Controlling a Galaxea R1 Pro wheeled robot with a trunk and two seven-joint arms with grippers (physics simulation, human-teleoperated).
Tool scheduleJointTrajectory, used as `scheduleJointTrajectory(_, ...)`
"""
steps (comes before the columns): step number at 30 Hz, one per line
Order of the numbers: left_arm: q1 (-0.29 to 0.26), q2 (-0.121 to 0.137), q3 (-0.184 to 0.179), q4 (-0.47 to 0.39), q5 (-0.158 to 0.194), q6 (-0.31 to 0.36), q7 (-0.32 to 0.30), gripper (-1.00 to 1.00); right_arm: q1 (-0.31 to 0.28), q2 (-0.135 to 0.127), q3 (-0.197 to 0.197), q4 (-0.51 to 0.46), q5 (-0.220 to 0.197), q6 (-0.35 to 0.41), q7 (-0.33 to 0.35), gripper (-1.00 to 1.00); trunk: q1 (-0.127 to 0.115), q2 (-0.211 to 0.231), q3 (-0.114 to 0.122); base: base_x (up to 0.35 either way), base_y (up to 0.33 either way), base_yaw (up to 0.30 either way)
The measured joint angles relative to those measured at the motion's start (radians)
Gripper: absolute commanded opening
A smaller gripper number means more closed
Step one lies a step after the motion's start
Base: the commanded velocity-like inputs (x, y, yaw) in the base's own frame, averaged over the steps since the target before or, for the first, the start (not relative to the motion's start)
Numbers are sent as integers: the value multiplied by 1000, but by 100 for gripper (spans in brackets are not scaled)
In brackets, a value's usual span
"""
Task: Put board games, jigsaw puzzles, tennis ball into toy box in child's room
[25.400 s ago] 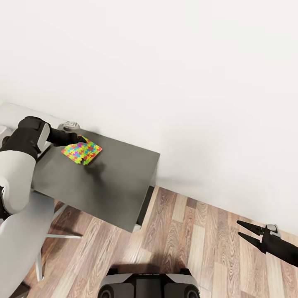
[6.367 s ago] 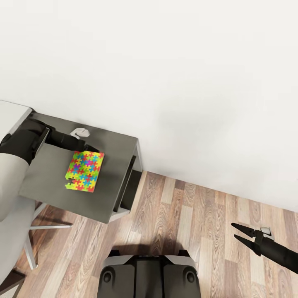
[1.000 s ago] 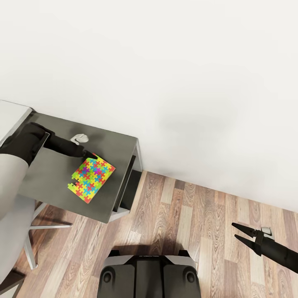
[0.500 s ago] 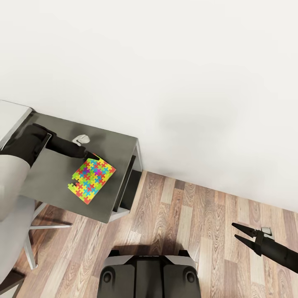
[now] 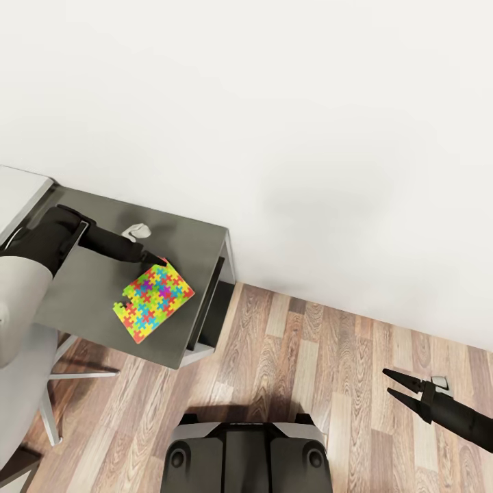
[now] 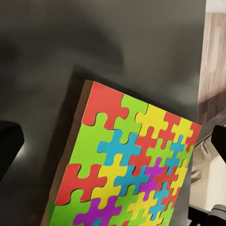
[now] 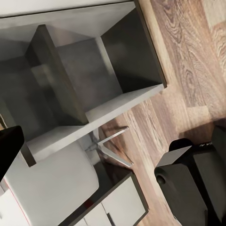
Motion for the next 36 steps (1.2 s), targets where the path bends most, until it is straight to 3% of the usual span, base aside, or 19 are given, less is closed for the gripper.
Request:
scheduleJointTrajectory(25,5,0,2,-11,2,0,0,100,0,-1,-2,1,-1,5,0,100,0,0,0,-41,5,-1)
scheduleJointTrajectory(36,6,3,-4,0,-6,-3,3,100,0,-1,-2,2,-1,5,1,100,0,1,8,-21,16,-128)
